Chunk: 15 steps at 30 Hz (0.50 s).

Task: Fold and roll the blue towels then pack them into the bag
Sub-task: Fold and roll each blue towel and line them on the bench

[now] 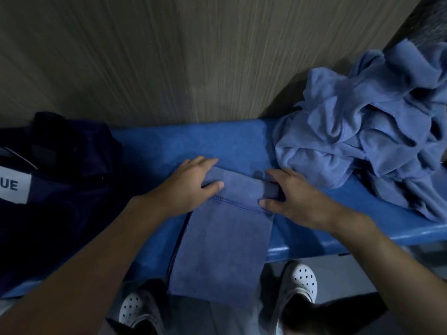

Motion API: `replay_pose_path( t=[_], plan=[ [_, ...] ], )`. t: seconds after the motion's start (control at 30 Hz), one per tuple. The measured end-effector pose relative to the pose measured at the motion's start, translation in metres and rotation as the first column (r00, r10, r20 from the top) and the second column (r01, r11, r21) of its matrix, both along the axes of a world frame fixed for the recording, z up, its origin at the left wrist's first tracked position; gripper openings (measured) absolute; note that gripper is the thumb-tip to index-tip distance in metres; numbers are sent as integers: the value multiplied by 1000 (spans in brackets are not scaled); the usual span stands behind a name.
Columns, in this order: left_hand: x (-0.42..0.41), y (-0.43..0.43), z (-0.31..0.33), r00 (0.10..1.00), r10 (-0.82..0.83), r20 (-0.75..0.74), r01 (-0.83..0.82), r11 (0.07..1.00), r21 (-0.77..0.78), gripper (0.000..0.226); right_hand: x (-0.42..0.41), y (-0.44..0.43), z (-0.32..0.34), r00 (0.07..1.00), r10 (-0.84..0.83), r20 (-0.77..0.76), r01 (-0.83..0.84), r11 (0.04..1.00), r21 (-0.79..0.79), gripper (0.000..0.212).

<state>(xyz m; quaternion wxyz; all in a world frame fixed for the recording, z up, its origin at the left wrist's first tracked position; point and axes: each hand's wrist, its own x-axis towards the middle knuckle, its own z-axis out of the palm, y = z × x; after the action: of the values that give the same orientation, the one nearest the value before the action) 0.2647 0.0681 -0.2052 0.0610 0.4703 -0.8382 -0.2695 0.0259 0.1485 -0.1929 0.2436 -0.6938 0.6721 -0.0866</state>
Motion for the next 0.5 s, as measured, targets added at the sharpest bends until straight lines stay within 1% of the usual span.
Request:
replay_pose_path(
  t=[0.03,0.07,0.13,0.17,0.2,0.23,0.33,0.37,0.43,0.5],
  plan=[
    [-2,-1,-1,1000,-11,-3,11,1000,9,82,0,-1,1,1000,5,-13,-5,1000,19,62],
    [-2,-3,-2,1000,-17,-12,17,1000,23,78,1,-3,1,1000,11,-9,-11,1000,21,64],
    [-1,-7,-1,999,3,-39,-1,998,57,57,2,-7,2,1000,13,6,-13,1000,2,65],
    [0,-9,-1,999,6,-50,-3,998,62,49,2,-9,3,1000,7,14,-7,1000,-16,63],
    [0,-9,-1,999,0,-53,3,998,62,46,2,-11,4,1000,-5,23,6,999,-37,60],
    [1,-8,-1,999,-8,-51,11,998,58,47,2,-13,4,999,-20,25,21,998,-54,58],
    [2,-6,-2,999,-17,-43,20,998,62,62,3,-14,3,999,-40,31,42,996,-84,53],
    [2,-6,-2,999,-12,-49,16,998,66,63,2,-13,3,998,-43,41,47,994,-103,52],
    [3,-6,-5,997,7,-73,-2,998,64,56,0,-12,3,996,-38,81,48,992,-117,48],
    [3,-6,-7,994,25,-102,-21,999,42,42,-3,-9,4,995,-7,104,14,997,-70,55]
  ],
)
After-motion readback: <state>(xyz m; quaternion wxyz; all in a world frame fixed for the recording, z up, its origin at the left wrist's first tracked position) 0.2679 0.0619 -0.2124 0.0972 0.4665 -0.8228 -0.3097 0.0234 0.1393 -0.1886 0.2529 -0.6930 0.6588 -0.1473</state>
